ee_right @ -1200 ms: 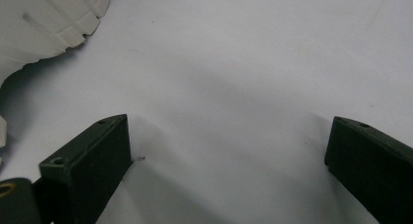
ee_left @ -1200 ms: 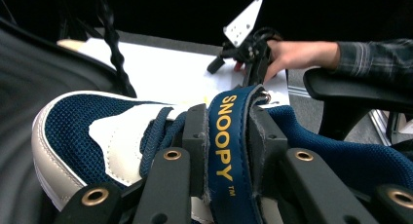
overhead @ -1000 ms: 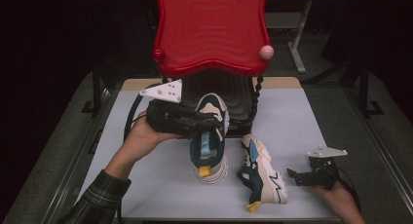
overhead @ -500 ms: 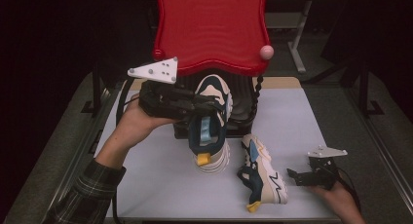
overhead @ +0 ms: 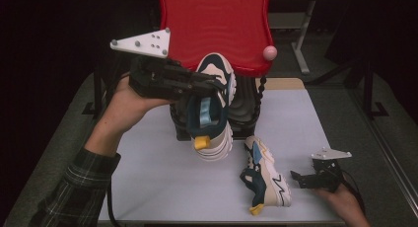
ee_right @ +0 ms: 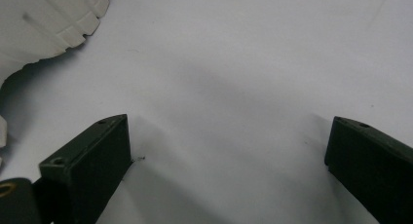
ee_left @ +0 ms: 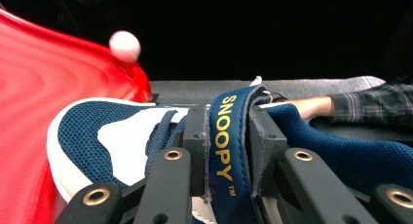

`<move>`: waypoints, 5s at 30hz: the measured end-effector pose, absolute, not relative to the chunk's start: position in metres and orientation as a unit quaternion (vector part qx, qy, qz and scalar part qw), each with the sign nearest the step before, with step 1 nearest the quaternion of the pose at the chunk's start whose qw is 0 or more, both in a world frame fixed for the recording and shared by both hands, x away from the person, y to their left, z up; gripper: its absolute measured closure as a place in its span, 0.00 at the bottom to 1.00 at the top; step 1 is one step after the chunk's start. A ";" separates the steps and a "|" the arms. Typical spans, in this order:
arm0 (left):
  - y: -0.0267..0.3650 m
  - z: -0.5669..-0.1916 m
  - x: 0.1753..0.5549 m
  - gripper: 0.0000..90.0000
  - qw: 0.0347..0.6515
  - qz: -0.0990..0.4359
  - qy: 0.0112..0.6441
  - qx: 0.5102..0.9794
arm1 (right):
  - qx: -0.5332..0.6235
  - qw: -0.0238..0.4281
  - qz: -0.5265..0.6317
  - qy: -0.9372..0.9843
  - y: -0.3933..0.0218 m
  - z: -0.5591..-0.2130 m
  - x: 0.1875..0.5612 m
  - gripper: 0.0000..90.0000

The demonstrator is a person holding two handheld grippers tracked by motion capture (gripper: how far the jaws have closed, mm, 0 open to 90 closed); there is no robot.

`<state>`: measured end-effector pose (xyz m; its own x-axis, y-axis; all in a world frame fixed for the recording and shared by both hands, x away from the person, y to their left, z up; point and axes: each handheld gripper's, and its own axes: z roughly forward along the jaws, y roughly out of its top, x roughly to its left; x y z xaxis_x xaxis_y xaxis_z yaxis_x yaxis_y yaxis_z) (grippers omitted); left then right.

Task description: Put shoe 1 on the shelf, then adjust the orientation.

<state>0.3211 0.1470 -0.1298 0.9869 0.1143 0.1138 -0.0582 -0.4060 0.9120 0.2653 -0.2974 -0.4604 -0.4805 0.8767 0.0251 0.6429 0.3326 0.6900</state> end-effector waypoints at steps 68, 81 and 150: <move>0.151 -0.049 0.485 0.60 0.480 0.226 0.061 0.845 | 0.480 0.171 0.336 0.792 -0.300 -0.460 0.265 0.02; 0.152 -0.050 0.483 0.28 0.494 0.192 0.070 0.845 | 0.480 0.172 0.336 0.792 -0.300 -0.460 0.265 0.02; 0.273 -0.358 0.287 0.16 0.481 0.128 0.254 0.829 | 0.465 0.148 0.369 0.791 -0.304 -0.434 0.265 0.41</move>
